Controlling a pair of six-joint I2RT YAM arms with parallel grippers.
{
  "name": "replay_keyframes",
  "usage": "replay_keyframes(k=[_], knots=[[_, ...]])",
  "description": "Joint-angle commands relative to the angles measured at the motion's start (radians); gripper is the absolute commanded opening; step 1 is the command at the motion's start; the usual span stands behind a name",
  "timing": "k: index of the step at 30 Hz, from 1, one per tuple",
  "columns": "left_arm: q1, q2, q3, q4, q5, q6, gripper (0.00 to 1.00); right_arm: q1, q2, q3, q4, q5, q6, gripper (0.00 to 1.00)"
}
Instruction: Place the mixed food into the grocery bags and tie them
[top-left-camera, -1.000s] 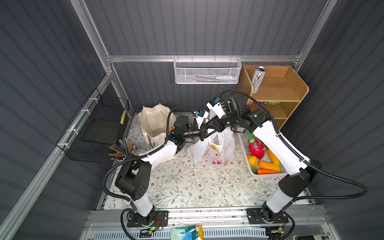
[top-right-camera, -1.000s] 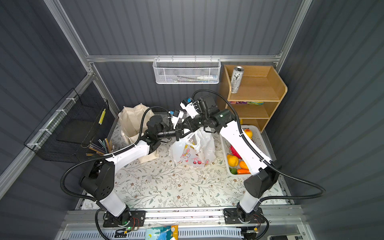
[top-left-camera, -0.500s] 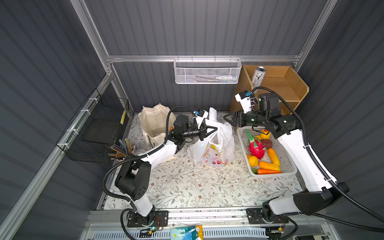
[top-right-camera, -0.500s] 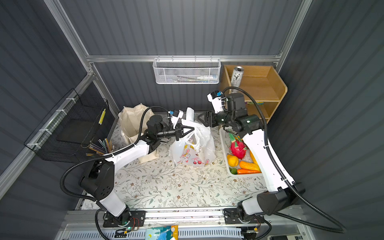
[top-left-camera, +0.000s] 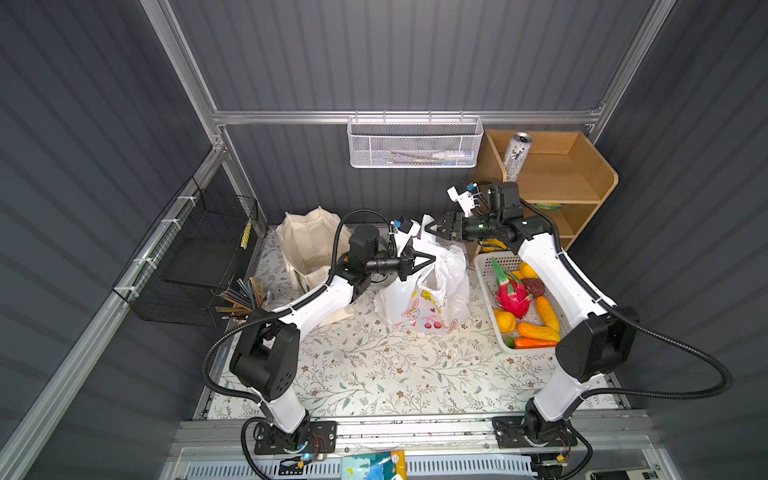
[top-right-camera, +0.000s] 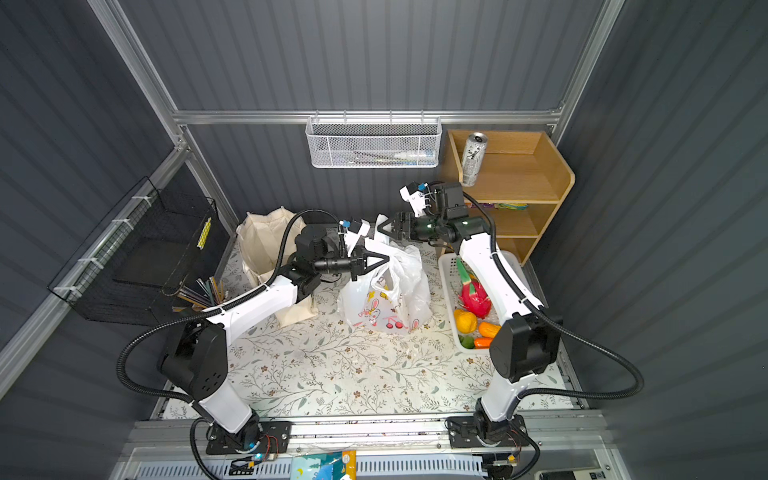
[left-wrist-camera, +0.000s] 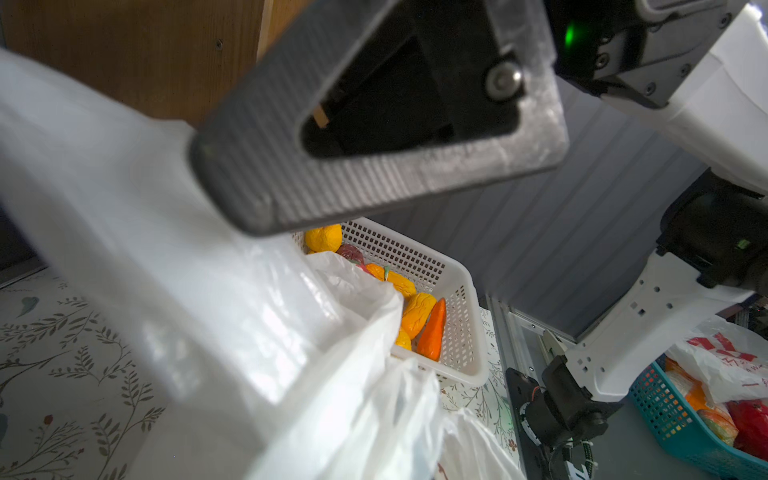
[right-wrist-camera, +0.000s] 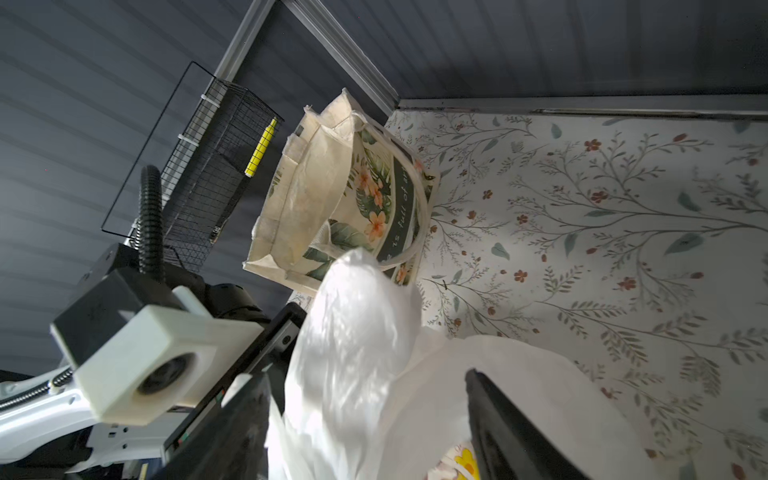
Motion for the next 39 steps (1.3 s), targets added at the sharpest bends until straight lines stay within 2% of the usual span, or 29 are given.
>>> replay_keyframes(k=[1, 4, 5, 7, 9, 10, 14, 19, 29, 34, 39], knots=[[0.001, 0.01, 0.029, -0.024, 0.03, 0.027, 0.0, 0.001, 0.013, 0.046, 0.089, -0.109, 0.07, 0.72], [0.002, 0.012, 0.029, -0.027, 0.034, 0.026, 0.0, 0.001, 0.03, 0.053, 0.112, -0.125, 0.094, 0.64], [0.001, 0.013, 0.03, -0.027, 0.036, 0.024, 0.0, 0.001, 0.035, 0.057, 0.112, -0.128, 0.101, 0.57], [0.001, 0.013, 0.028, -0.027, 0.036, 0.023, 0.0, 0.001, 0.04, 0.065, 0.142, -0.134, 0.109, 0.4], [0.001, 0.012, 0.025, -0.021, 0.036, 0.02, 0.0, -0.003, 0.037, 0.063, 0.145, -0.134, 0.111, 0.12], [0.0, 0.012, 0.022, -0.015, 0.036, 0.013, 0.0, -0.006, 0.033, 0.058, 0.146, -0.133, 0.112, 0.02], [0.003, 0.005, 0.0, 0.027, -0.005, -0.023, 0.0, -0.025, -0.031, -0.004, 0.173, -0.114, 0.121, 0.0], [0.008, -0.001, -0.008, 0.039, -0.109, -0.077, 0.0, -0.009, -0.17, -0.151, 0.17, -0.019, 0.096, 0.0], [0.009, 0.003, 0.005, 0.038, -0.154, -0.116, 0.0, 0.128, -0.449, -0.589, 0.35, 0.239, 0.122, 0.0], [0.009, 0.004, 0.009, 0.05, -0.129, -0.119, 0.0, 0.137, -0.461, -0.74, 0.461, 0.342, 0.198, 0.0], [0.01, 0.0, 0.02, 0.033, -0.078, -0.096, 0.0, 0.137, -0.419, -0.746, 0.49, 0.326, 0.213, 0.0]])
